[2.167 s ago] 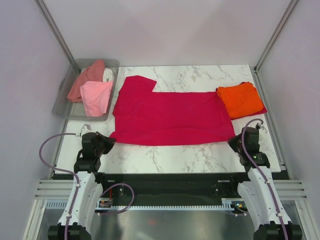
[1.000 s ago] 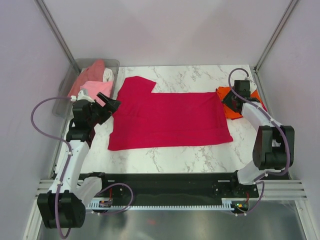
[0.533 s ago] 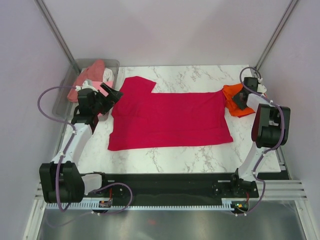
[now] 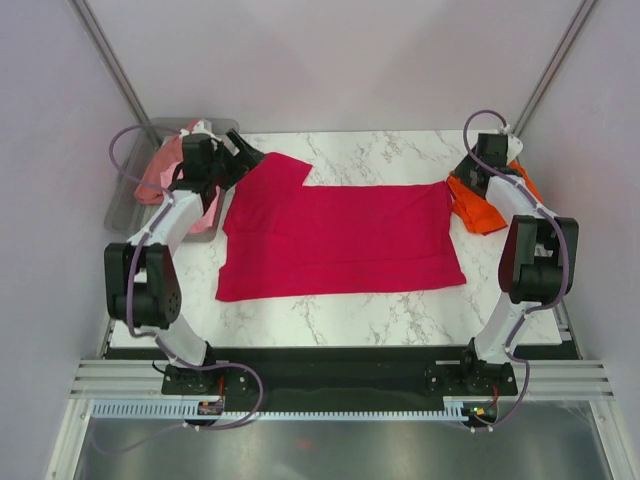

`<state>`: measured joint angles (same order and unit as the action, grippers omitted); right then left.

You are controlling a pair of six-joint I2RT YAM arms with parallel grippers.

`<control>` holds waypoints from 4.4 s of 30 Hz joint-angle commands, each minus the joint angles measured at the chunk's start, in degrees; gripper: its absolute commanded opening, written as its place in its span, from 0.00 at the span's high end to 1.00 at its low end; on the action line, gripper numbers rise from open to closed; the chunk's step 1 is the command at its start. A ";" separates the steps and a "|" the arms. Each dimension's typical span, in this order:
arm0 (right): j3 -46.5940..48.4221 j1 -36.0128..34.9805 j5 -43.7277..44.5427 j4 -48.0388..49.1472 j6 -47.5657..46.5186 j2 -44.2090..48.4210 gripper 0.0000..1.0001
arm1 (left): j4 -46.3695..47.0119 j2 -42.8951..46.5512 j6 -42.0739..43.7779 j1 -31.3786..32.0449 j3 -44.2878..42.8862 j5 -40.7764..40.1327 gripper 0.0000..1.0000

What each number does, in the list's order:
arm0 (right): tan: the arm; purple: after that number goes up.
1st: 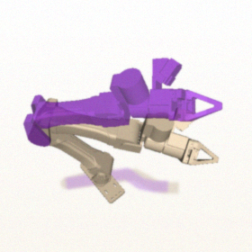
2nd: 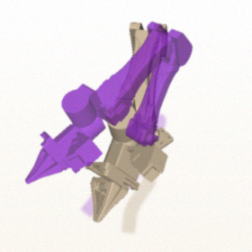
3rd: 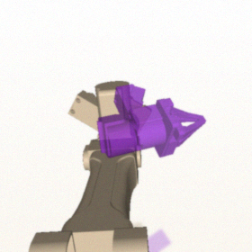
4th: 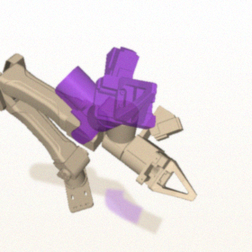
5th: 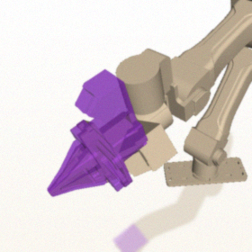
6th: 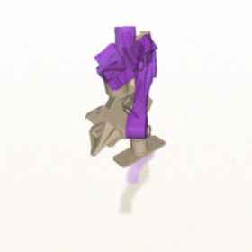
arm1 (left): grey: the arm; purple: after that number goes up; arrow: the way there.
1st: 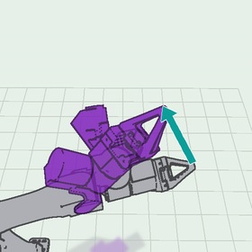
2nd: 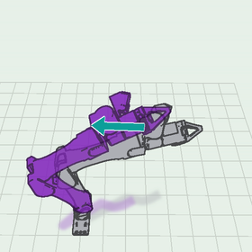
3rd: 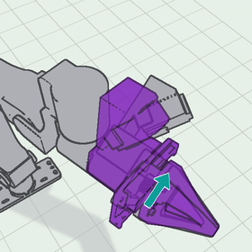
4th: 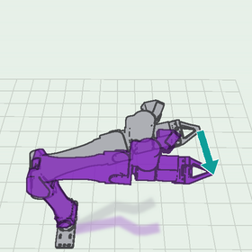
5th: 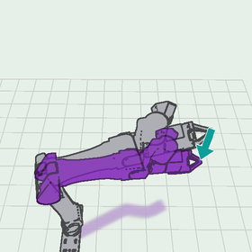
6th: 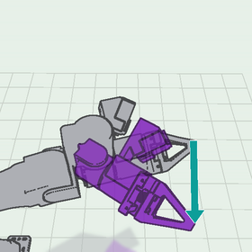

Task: Fold and stack the t-shirts
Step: Fold the tshirt

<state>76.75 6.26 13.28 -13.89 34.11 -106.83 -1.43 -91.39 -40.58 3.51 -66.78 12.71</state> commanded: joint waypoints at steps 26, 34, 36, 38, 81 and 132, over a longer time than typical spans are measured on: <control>33.99 -6.00 4.03 -12.21 -12.57 -26.85 0.45 | -9.03 -40.70 4.45 2.64 -46.51 -11.47 0.02; 34.43 -6.00 -0.88 -12.65 -11.35 -29.66 0.57 | -9.47 -43.52 7.26 2.38 -47.74 -11.66 0.02; 34.08 -7.75 -1.33 -12.57 -11.08 -29.67 0.64 | -9.90 -43.96 7.53 2.20 -48.26 -11.74 0.02; 33.99 -8.11 -0.63 -12.48 -10.99 -29.58 0.72 | -9.82 -44.04 8.32 2.12 -48.35 -12.53 0.01; 22.39 -11.36 -1.85 1.06 -8.45 -19.82 1.00 | -25.55 -54.77 17.63 2.91 -62.68 -20.11 0.12; 13.95 -7.32 -3.44 2.29 -7.13 -10.86 1.00 | -15.27 -35.17 24.84 7.92 -42.65 -30.55 0.98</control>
<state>91.29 -1.45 8.93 -12.91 25.89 -121.56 -19.79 -130.72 -18.33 11.60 -110.98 -15.22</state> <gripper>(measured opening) 0.007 0.026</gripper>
